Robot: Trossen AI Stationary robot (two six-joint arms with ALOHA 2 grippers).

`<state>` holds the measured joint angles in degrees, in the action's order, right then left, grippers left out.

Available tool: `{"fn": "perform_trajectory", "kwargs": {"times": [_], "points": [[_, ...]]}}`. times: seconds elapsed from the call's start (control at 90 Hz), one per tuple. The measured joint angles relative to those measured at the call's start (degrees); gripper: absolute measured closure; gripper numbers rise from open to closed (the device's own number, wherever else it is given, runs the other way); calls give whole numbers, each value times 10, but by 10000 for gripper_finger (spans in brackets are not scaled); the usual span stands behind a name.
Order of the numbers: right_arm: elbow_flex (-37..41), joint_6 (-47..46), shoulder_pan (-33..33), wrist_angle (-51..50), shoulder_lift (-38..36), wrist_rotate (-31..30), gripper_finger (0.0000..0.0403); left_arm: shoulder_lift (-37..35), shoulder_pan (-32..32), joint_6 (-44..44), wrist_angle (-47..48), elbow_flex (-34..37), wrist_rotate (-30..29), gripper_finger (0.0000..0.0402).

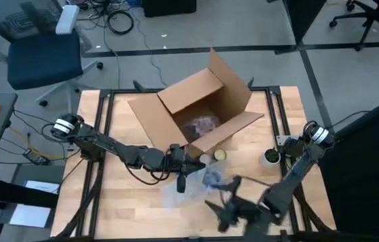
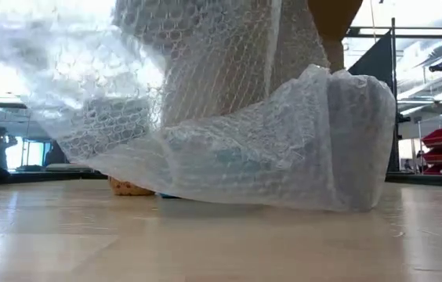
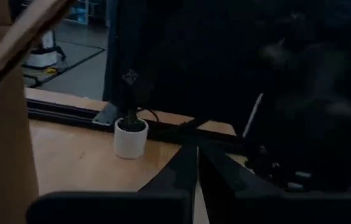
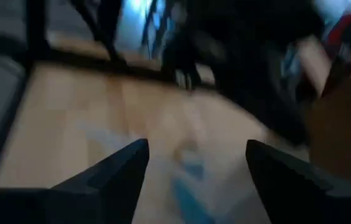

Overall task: Wrap mug
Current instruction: Wrap the purple mug with the bubble wrap

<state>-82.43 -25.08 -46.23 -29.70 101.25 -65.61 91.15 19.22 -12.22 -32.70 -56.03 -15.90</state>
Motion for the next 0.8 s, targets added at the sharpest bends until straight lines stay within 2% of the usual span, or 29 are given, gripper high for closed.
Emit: {"fn": "perform_trajectory", "kwargs": {"times": [0.078,0.178,0.444,0.633,0.8], "points": [[0,-61,30,-87,0,20,176,0,0,7,18,0,22,402],[0,-72,54,-123,-3,32,186,0,1,32,43,0,42,402],[0,-13,89,-122,-4,144,197,0,0,77,83,0,44,402],[0,41,93,-79,-4,145,203,0,0,91,86,0,42,402],[0,82,107,-30,-4,172,213,0,0,91,68,1,49,402]]}}
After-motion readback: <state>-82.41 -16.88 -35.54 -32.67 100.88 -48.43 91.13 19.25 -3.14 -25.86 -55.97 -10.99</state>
